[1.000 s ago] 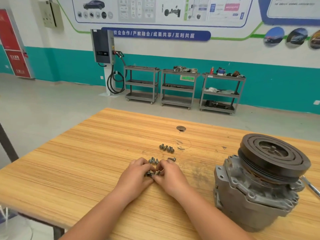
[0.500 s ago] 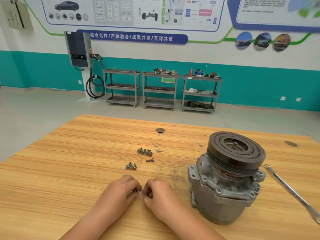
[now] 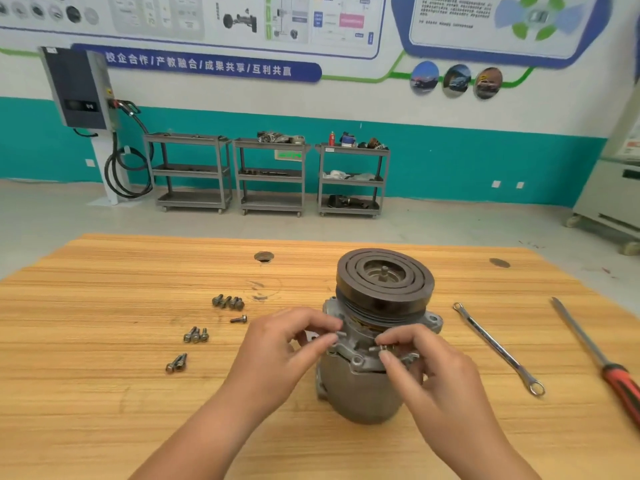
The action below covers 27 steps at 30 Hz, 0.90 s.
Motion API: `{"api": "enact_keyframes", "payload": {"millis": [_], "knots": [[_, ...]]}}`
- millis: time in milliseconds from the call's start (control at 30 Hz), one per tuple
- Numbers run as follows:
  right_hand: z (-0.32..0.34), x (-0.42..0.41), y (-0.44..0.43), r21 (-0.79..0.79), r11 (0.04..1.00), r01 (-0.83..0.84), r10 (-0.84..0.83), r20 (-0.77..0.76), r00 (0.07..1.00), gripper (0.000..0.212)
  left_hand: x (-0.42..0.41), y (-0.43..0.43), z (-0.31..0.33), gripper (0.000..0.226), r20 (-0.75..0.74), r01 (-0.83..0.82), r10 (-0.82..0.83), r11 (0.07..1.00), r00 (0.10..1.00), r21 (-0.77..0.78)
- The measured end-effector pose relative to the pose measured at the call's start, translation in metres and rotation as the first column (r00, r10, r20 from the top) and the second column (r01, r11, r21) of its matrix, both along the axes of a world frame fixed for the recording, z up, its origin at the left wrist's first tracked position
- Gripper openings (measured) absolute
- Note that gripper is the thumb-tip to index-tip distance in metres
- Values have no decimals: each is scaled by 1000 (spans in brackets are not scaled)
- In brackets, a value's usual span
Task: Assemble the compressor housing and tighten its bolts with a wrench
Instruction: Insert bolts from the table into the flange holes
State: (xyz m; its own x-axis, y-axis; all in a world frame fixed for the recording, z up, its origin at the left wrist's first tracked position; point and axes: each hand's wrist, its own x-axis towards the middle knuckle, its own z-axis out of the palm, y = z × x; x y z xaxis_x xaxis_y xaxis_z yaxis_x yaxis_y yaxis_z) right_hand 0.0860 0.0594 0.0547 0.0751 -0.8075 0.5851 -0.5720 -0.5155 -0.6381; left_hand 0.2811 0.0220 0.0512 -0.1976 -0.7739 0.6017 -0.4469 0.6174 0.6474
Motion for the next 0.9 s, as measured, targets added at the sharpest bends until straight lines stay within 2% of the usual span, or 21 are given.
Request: {"api": "enact_keyframes", "payload": {"millis": [200, 367, 500, 567, 667, 767, 833, 900], "knots": [[0, 1, -5, -18, 997, -74, 70, -170, 983, 22, 1, -11, 3, 18, 169, -5, 10, 1000, 986, -31], [3, 10, -10, -47, 998, -32, 15, -324, 946, 20, 6, -17, 17, 16, 316, 94, -74, 994, 946, -48], [4, 17, -9, 3, 999, 37, -33, -392, 919, 21, 4, -22, 15, 15, 424, 135, -137, 990, 895, 35], [3, 15, -5, 33, 995, 92, -73, -366, 928, 18, 3, -20, 10, 16, 402, 123, -112, 992, 909, -1], [1, 11, 1, 21, 997, 76, -66, -305, 950, 10, 7, -15, -1, 21, 347, 71, -31, 992, 937, -103], [-2, 9, 5, 92, 992, 83, -42, -378, 925, 5, 10, -10, -12, 28, 273, 78, -40, 988, 961, -131], [-2, 11, 8, 44, 998, 33, -21, -262, 965, 5, 18, -6, -21, 40, 203, 65, -44, 993, 978, -98], [2, 24, 14, -88, 996, -22, 11, -123, 992, 8, 35, -2, -32, 47, 138, -42, 50, 997, 989, -58]]}}
